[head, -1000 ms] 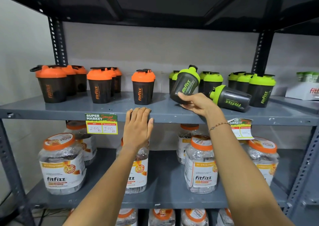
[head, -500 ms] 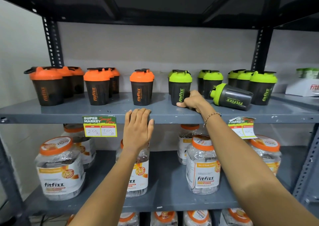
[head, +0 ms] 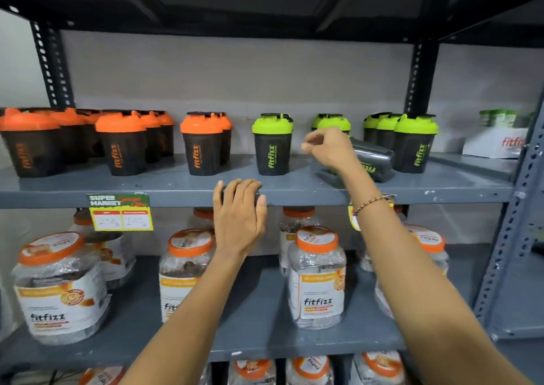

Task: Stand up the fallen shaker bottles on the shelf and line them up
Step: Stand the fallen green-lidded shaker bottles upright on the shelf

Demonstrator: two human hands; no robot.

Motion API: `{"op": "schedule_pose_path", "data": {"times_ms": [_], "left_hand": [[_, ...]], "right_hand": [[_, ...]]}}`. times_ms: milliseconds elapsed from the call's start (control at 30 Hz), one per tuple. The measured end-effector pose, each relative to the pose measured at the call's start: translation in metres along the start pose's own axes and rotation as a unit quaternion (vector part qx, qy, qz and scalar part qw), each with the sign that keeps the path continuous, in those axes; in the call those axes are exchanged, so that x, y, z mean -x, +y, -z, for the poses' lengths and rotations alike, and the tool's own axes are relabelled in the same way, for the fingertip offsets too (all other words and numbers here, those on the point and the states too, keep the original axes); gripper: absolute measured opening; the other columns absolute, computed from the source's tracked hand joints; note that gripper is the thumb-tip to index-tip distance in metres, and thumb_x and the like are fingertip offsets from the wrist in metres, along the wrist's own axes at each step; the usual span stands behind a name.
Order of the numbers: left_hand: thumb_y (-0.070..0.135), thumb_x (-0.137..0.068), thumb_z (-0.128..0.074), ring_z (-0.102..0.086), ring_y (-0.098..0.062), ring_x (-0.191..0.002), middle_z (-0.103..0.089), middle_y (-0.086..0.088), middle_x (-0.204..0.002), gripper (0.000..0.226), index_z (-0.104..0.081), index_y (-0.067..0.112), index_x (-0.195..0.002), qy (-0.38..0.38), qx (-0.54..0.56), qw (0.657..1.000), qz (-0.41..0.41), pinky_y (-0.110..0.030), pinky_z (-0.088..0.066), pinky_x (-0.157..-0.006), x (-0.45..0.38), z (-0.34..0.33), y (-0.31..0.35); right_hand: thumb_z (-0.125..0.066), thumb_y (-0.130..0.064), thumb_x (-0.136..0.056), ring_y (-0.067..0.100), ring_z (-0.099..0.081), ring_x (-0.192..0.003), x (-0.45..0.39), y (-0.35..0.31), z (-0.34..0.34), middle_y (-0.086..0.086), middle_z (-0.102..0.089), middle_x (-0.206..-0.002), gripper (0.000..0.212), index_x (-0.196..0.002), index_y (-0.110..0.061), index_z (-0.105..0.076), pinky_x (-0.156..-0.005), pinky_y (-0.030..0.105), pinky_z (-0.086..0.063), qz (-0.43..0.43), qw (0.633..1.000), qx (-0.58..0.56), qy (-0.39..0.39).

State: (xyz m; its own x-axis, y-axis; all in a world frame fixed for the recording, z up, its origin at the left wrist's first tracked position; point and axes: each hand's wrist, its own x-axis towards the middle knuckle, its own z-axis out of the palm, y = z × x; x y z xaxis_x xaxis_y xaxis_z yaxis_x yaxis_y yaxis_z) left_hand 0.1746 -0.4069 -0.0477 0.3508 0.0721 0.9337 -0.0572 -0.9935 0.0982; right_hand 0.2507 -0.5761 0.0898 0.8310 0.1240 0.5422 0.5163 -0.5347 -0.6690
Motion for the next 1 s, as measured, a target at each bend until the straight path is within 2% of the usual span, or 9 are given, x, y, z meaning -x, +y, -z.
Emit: {"op": "schedule_pose_path", "data": {"times_ms": [100,233,300,433,600,700,867,933,1000], "left_hand": [[0.03,-0.094,-0.038,-0.058,-0.024,-0.104,-0.067,-0.003,-0.109,0.036,-0.065,0.012,-0.108,0.006,0.005,0.999,-0.038,-0.042,-0.028,-0.109,-0.005,-0.014,0.037],[0.032,-0.095,-0.036,-0.062,-0.024,-0.1,-0.068,-0.002,-0.107,0.038,-0.067,0.013,-0.107,-0.016,-0.017,0.999,-0.045,-0.042,-0.03,-0.105,-0.011,-0.027,0.068],[0.032,-0.095,-0.036,-0.061,-0.025,-0.1,-0.067,-0.003,-0.109,0.038,-0.065,0.012,-0.109,-0.018,-0.04,0.998,-0.04,-0.042,-0.03,-0.102,-0.012,-0.032,0.07],[0.032,-0.096,-0.037,-0.059,-0.029,-0.101,-0.064,-0.009,-0.114,0.041,-0.061,0.007,-0.117,-0.021,-0.084,0.995,-0.038,-0.04,-0.033,-0.096,-0.01,-0.036,0.068],[0.033,-0.095,-0.035,-0.057,-0.027,-0.098,-0.064,-0.011,-0.109,0.04,-0.06,0.006,-0.111,-0.009,-0.087,0.996,-0.024,-0.039,-0.032,-0.095,-0.011,-0.035,0.072],[0.032,-0.095,-0.036,-0.056,-0.027,-0.098,-0.064,-0.01,-0.108,0.037,-0.06,0.008,-0.11,-0.012,-0.094,0.995,-0.031,-0.039,-0.032,-0.096,-0.01,-0.035,0.07],[0.031,-0.095,-0.037,-0.057,-0.028,-0.099,-0.064,-0.011,-0.11,0.038,-0.061,0.007,-0.11,-0.016,-0.092,0.995,-0.027,-0.04,-0.032,-0.097,-0.009,-0.033,0.071],[0.031,-0.095,-0.036,-0.057,-0.028,-0.1,-0.064,-0.01,-0.11,0.038,-0.061,0.007,-0.11,-0.016,-0.09,0.995,-0.028,-0.04,-0.032,-0.097,-0.01,-0.032,0.072],[0.031,-0.095,-0.036,-0.057,-0.028,-0.099,-0.064,-0.01,-0.109,0.038,-0.061,0.007,-0.11,-0.018,-0.088,0.996,-0.028,-0.04,-0.032,-0.097,-0.01,-0.032,0.072]], "right_hand": [[-0.072,-0.02,-0.08,0.022,-0.064,-0.107,-0.006,0.007,0.053,0.011,-0.071,-0.112,0.031,-0.108,-0.007,-0.069,-0.088,0.025,-0.045,0.034,0.997,0.072,0.003],[-0.076,-0.037,-0.075,0.034,-0.062,-0.107,-0.014,0.035,0.114,0.018,-0.068,-0.112,0.054,-0.108,0.004,-0.063,-0.089,0.04,-0.051,-0.001,0.978,0.202,-0.055],[-0.077,-0.046,-0.071,0.033,-0.058,-0.096,-0.018,0.045,0.131,0.012,-0.065,-0.097,0.062,-0.104,0.003,-0.059,-0.071,0.038,-0.049,-0.035,0.96,0.255,-0.109],[-0.077,-0.055,-0.065,0.027,-0.048,-0.088,-0.021,0.055,0.138,0.007,-0.05,-0.101,0.082,-0.12,0.001,-0.052,-0.055,0.031,-0.036,-0.052,0.919,0.332,-0.204],[-0.081,-0.056,-0.058,0.019,-0.05,-0.069,-0.027,0.066,0.134,0.003,-0.052,-0.082,0.067,-0.086,-0.005,-0.048,-0.057,0.032,-0.04,-0.07,0.911,0.32,-0.252],[-0.084,-0.05,-0.058,0.02,-0.053,-0.07,-0.028,0.071,0.131,0.006,-0.057,-0.085,0.06,-0.085,-0.006,-0.051,-0.059,0.031,-0.043,-0.065,0.915,0.303,-0.258],[-0.085,-0.032,-0.056,0.017,-0.053,-0.062,-0.025,0.075,0.131,0.004,-0.057,-0.073,0.045,-0.081,-0.006,-0.058,-0.05,0.026,-0.04,-0.115,0.959,0.153,-0.21],[-0.079,-0.024,-0.059,0.017,-0.061,-0.059,-0.022,0.084,0.129,0.006,-0.065,-0.074,0.033,-0.082,-0.008,-0.062,-0.049,0.024,-0.05,-0.162,0.968,-0.007,-0.191],[-0.066,-0.01,-0.074,0.015,-0.067,-0.055,-0.018,0.093,0.124,0.01,-0.068,-0.071,0.015,-0.087,-0.004,-0.062,-0.048,0.022,-0.057,-0.205,0.943,-0.21,-0.156]]}}
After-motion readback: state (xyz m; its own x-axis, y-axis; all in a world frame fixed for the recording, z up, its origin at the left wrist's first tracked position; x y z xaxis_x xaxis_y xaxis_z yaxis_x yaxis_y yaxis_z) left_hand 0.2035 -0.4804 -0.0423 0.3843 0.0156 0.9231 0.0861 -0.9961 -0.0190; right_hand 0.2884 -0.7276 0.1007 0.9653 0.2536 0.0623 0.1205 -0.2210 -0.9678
